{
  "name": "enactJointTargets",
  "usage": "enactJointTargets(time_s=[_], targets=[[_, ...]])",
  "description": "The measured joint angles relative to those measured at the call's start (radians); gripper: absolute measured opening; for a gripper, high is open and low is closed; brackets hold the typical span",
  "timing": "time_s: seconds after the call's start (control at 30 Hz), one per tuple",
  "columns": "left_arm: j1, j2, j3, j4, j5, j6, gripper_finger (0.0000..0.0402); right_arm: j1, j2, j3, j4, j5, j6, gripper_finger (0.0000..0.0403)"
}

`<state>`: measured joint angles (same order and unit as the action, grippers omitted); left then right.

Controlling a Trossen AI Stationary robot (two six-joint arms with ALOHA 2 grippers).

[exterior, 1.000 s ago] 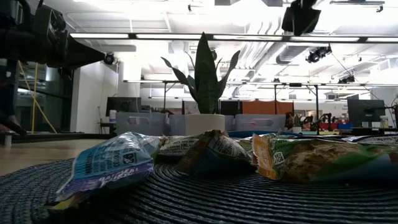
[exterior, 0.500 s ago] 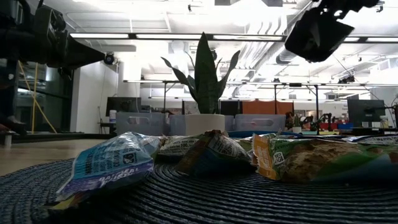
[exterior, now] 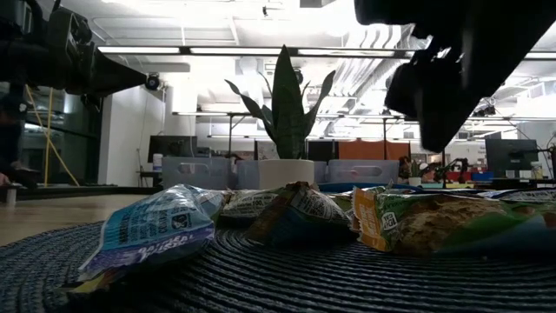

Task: Pick and place Granola Bars by type
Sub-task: Put the orange granola bar into the right black bin

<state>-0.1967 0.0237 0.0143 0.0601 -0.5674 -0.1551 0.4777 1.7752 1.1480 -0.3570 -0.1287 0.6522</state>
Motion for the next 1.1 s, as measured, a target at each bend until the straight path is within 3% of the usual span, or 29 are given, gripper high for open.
enactJointTargets(time_s=[0.4, 0.9, 1.1], targets=[[0.000, 0.000, 0.000, 0.000, 0.000, 0.000, 0.0001, 0.020, 0.154, 0.102, -0.017, 0.030, 0.015, 0.0216], [0.000, 0.000, 0.000, 0.000, 0.000, 0.000, 0.0001, 0.028, 0.181, 0.098, -0.053, 0.097, 0.028, 0.0216], [0.000, 0.000, 0.000, 0.000, 0.000, 0.000, 0.0001, 0.029, 0.213, 0.100, -0.041, 0.078, 0.021, 0.0216]])
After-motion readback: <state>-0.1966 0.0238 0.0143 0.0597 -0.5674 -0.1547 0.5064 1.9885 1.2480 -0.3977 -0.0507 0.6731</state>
